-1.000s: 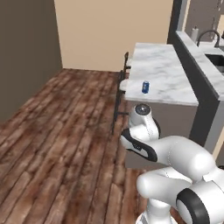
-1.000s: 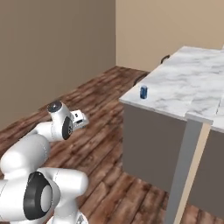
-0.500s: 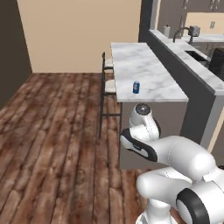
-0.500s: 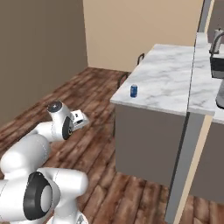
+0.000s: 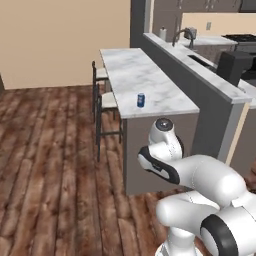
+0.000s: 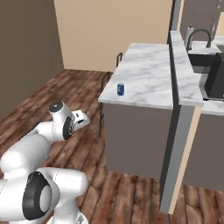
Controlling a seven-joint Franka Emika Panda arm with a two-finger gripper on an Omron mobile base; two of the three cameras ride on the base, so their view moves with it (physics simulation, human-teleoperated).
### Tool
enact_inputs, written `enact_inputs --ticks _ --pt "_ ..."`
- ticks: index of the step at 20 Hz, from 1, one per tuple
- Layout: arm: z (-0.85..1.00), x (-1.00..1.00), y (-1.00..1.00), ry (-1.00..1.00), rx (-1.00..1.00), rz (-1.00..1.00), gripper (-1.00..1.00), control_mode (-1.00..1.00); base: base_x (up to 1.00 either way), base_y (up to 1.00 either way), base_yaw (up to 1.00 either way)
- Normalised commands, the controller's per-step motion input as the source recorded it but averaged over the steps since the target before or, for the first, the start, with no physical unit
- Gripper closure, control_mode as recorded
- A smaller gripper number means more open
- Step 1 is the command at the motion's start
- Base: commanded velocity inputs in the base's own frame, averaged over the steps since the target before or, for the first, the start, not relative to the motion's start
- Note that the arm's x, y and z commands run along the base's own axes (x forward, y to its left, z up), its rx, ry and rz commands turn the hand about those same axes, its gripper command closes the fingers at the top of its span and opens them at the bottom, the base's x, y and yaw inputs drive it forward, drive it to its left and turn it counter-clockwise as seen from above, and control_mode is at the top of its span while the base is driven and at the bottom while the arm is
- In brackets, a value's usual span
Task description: Four empty soda cans are scattered around the kitchen. Gather all the cans and cluster them next to the stove for recycling.
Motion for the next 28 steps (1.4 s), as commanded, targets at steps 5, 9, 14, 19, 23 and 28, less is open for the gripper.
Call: enact_inputs --ticks 5,9,14,19,23,28 --pt "0.0 0.0 0.0 0.0 0.0 0.0 -1.0 1.0 0.2 0.29 -0.23" --pt "0.0 0.0 0.0 0.0 0.0 0.0 -1.0 1.0 0.23 0.23 -0.04" --pt "0.0 0.0 0.0 0.0 0.0 0.0 -1.0 1.0 0.21 0.35 0.0" --pt "0.0 0.0 0.0 0.0 0.0 0.0 -1.0 1.0 0.34 0.39 0.0" --pt "0.0 0.0 0.0 0.0 0.0 0.0 -1.0 1.0 0.47 0.31 0.0" --pt "0.0 0.0 0.0 0.0 0.0 0.0 -1.0 1.0 0.57 0.04 0.0"
